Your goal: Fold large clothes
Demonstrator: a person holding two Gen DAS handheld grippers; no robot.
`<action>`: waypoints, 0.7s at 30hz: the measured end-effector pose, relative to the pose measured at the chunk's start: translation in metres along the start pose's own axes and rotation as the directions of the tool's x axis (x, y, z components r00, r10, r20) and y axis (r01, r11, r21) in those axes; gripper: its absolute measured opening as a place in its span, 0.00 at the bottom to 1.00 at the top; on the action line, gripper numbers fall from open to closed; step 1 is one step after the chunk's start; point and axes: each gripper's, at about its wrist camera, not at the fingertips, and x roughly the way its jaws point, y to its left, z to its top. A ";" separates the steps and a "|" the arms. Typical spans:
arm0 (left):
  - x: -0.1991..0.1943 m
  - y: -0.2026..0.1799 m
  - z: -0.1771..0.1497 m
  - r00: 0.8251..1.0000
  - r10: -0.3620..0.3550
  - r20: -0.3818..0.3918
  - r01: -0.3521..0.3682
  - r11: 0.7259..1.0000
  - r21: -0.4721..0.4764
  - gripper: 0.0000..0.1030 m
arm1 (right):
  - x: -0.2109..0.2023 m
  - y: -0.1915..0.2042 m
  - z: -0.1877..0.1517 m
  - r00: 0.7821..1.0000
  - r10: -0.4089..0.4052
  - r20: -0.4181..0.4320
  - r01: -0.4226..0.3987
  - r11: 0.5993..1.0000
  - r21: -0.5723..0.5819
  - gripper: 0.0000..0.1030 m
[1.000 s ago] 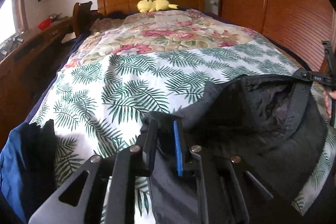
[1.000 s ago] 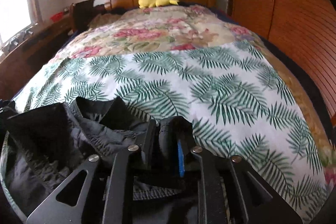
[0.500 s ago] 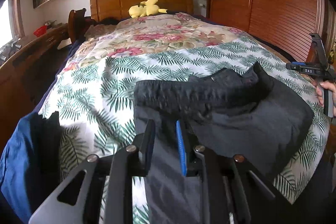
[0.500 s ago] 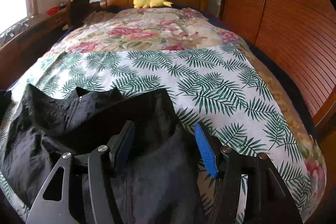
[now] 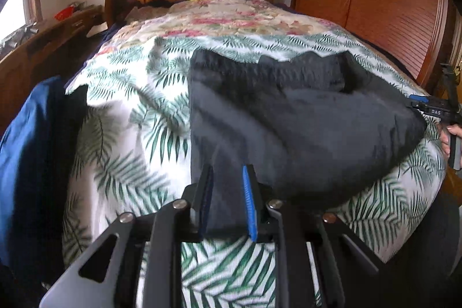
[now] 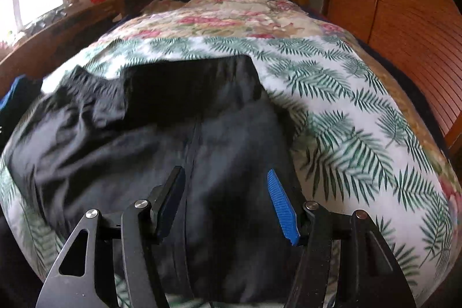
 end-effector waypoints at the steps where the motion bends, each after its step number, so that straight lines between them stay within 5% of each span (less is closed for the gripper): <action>1: 0.001 0.000 -0.006 1.000 0.003 -0.008 -0.003 1.000 -0.007 0.18 | -0.001 -0.001 -0.007 1.000 0.009 -0.002 -0.009 1.000 0.000 0.59; 21: 0.034 0.018 -0.037 0.992 0.058 -0.111 -0.066 0.995 -0.071 0.27 | 0.001 -0.020 -0.054 0.999 -0.004 -0.053 0.006 0.999 0.053 0.72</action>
